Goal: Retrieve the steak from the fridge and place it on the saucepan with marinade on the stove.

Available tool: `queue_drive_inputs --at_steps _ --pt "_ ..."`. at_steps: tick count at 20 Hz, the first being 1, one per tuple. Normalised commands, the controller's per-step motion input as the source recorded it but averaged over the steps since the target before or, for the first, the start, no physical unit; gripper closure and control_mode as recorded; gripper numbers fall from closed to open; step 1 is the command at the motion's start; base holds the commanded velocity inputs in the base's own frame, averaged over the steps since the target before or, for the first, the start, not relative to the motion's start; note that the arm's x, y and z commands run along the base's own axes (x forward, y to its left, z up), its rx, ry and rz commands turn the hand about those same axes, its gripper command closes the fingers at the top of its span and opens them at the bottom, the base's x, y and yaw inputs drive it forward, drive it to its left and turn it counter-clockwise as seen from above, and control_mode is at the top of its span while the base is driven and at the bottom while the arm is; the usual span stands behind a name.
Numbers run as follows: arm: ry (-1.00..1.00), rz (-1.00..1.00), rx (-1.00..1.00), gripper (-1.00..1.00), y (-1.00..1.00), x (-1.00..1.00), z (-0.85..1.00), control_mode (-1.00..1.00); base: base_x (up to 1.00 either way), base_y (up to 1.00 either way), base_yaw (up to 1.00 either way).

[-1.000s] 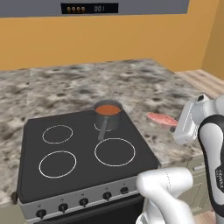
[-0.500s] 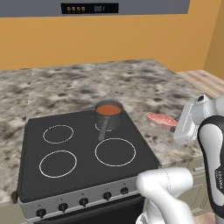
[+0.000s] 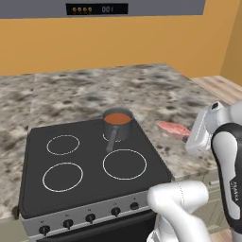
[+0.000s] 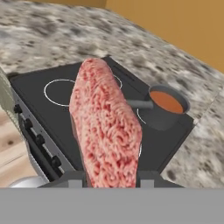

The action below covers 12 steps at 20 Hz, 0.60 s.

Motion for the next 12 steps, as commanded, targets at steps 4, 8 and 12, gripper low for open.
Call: queue_drive_inputs --at_steps 4,8,12 --pt "0.07 0.00 0.00 1.00 0.01 0.67 -0.04 -1.00 0.00 0.00 0.00" --pt "0.04 0.00 0.00 1.00 0.00 0.57 0.00 -1.00 0.00 0.00 0.00" --pt "0.00 0.00 0.00 1.00 0.00 0.26 -0.04 -1.00 0.00 0.00 0.00"
